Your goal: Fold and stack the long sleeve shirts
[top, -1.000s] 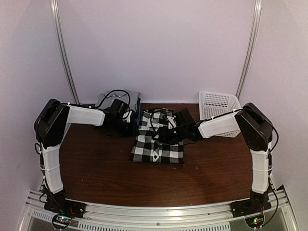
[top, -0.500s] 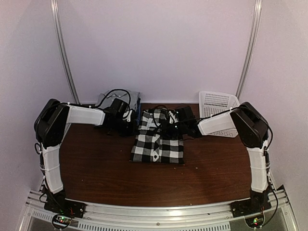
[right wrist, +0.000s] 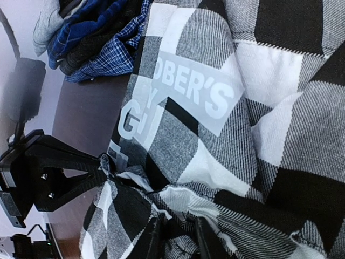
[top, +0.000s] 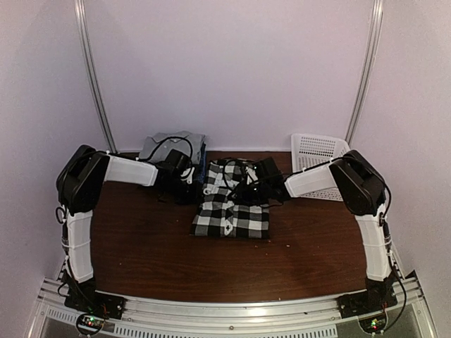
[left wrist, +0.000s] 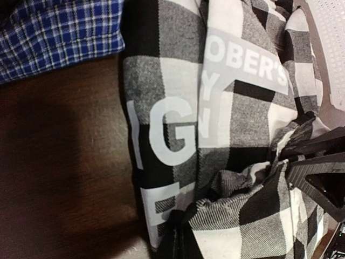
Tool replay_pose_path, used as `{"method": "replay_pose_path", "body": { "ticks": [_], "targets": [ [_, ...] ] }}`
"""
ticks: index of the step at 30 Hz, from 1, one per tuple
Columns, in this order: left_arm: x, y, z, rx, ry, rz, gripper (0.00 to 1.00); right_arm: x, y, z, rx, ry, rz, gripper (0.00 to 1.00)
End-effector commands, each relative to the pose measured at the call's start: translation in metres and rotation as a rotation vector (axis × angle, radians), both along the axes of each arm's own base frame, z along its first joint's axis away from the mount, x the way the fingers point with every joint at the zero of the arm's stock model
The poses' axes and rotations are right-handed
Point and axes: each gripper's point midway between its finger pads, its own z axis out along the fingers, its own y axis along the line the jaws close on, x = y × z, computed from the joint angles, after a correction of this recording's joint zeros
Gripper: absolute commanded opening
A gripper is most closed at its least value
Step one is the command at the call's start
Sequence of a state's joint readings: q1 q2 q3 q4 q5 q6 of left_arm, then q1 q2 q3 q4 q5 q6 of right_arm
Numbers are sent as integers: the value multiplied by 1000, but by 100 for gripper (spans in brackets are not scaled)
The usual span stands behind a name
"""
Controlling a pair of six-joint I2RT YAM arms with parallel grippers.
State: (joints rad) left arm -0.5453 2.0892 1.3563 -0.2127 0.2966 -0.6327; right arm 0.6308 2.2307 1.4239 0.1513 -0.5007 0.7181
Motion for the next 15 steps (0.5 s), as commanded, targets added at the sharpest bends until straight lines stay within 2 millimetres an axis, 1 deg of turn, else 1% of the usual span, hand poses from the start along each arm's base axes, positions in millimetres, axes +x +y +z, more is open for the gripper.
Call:
{"method": "replay_pose_path", "body": {
  "ticks": [1,5,8,11,13,15],
  "targets": [
    [9,0,3,20,-29,2,3,18,-25,27,-138,-102,-81,26],
    [14,5,5,48,-36,23,7,20,-36,56,-194,-150,-102,33],
    [17,8,11,55,-50,32,21,15,-37,74,-204,-182,-103,34],
    [21,9,21,54,-70,38,32,1,-26,82,-188,-194,-59,33],
    [22,11,28,58,-84,46,38,-10,-15,83,-175,-197,-25,31],
    [22,16,33,66,-93,57,40,-21,-4,81,-150,-189,17,30]
  ]
}}
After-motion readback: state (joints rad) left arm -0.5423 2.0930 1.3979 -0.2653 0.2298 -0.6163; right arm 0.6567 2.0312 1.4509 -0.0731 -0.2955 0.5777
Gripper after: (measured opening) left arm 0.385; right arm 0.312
